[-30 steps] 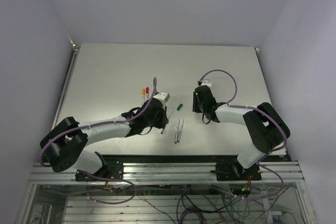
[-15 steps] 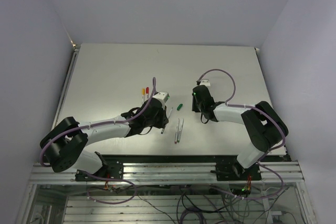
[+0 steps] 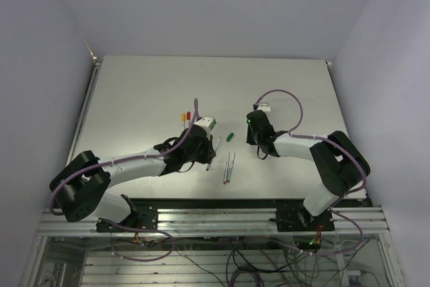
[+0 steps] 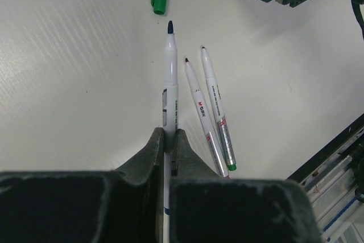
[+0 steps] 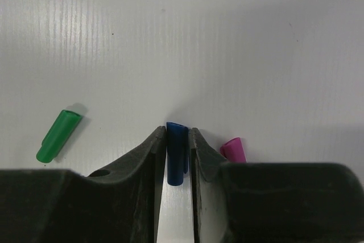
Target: Insert the pens into the pen caps
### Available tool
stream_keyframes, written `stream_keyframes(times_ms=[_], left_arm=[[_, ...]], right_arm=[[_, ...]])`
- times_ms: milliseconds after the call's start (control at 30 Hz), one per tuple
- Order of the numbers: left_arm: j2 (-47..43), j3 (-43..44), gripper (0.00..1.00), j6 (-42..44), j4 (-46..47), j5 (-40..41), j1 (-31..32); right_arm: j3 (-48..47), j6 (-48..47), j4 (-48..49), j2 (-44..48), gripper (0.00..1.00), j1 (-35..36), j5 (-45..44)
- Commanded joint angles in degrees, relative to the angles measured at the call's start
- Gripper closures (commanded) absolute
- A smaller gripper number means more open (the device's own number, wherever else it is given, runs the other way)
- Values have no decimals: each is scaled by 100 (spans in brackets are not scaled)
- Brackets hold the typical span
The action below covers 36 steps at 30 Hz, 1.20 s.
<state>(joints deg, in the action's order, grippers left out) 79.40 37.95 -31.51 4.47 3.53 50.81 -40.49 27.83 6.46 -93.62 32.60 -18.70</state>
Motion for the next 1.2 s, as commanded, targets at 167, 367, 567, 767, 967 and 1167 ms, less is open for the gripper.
stream_keyframes(times_ms=[167,367,567,767,967,1167], left_arm=[[-161,-6,93,-22,150,-127,-32],[-127,34,93,38,169,-136,-28],[-36,153,93,180,443,-186,-27],[104,183,93,275,1230,-347,-32],[315,97,93,223,2516,-822,-28],[573,66,93,44,3741,-1225,-32]], right_arm=[[50,149,-797,-216,100,27,126],[46,37,-527,50,100,28,235],[-145,-218,-58,716,100,29,270],[49,-329,909,1616,100,21,462],[750,-330,2303,2597,100,18,837],[1564,-72,3780,3301,100,11,878]])
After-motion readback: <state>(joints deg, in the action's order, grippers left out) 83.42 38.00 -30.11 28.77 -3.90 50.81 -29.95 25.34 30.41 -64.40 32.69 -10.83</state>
